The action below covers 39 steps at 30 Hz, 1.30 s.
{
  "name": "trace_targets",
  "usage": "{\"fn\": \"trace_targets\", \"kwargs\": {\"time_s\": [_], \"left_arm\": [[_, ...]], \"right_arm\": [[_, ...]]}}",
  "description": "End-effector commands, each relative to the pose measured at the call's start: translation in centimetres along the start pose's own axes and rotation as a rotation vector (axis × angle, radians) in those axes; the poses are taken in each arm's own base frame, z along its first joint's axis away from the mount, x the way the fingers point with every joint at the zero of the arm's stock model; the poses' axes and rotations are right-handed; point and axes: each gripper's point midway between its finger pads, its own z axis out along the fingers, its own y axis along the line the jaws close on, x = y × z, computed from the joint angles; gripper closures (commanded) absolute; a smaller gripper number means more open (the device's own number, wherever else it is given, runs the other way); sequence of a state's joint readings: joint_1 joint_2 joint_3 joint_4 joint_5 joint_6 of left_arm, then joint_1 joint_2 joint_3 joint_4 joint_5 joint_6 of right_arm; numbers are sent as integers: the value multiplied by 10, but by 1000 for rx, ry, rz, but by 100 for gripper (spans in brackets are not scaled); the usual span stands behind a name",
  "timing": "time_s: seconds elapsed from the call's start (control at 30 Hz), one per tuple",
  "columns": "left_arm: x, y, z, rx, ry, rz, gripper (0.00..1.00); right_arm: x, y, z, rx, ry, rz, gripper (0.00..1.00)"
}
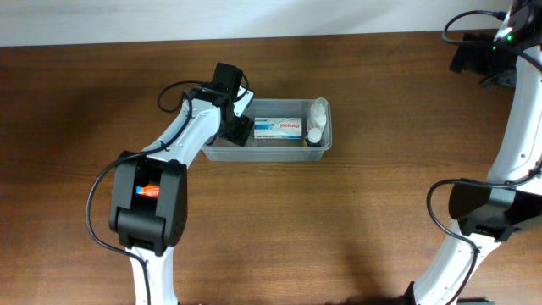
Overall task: Pack container
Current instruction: 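Open left gripper, release jar, and withdraw toward the orange tube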
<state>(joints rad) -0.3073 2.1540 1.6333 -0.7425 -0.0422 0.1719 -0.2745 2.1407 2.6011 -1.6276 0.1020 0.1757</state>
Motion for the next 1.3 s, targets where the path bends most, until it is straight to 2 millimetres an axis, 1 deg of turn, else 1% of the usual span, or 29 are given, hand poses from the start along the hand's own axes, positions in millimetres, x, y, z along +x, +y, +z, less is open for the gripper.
{"fn": "trace_targets", "kwargs": {"time_s": [0.0,0.27,0.5,0.6,0.63,0.67,0.73,0.83,0.87,0.93,0.97,1.03,1.1,1.13,1.27], "left_arm": [[3,5,3,-19,10,-6,24],[-3,6,-6,-19,7,-6,24],[-5,6,-6,-20,2,-6,25],[-6,6,-13,-18,11,-5,25],[-8,7,-21,-17,12,-4,25],[-15,8,-37,-19,0,-4,25],[-24,11,-59,-23,-24,-6,24],[-36,15,-104,-31,-74,-8,20],[-38,16,-121,-35,-88,-9,19],[-37,17,-147,-39,-104,-10,16],[-33,20,-160,-49,-107,-17,14],[-20,34,-183,-111,-96,-91,13],[0,51,-202,-179,-68,-186,13],[11,58,-210,-203,-49,-230,9],[52,80,-238,-245,16,-380,8]], "right_arm": [[-2,-3,-5,9,-17,0,2],[-2,-3,-5,9,-17,0,2],[-2,-3,-5,9,-17,0,2],[-2,-3,-5,9,-17,0,2],[-2,-3,-5,9,-17,0,2],[-2,-3,-5,9,-17,0,2],[-2,-3,-5,9,-17,0,2],[-2,-3,-5,9,-17,0,1],[-2,-3,-5,9,-17,0,2],[-2,-3,-5,9,-17,0,2],[-2,-3,-5,9,-17,0,2],[-2,-3,-5,9,-17,0,1],[-2,-3,-5,9,-17,0,2],[-2,-3,-5,9,-17,0,2],[-2,-3,-5,9,-17,0,2]]}}
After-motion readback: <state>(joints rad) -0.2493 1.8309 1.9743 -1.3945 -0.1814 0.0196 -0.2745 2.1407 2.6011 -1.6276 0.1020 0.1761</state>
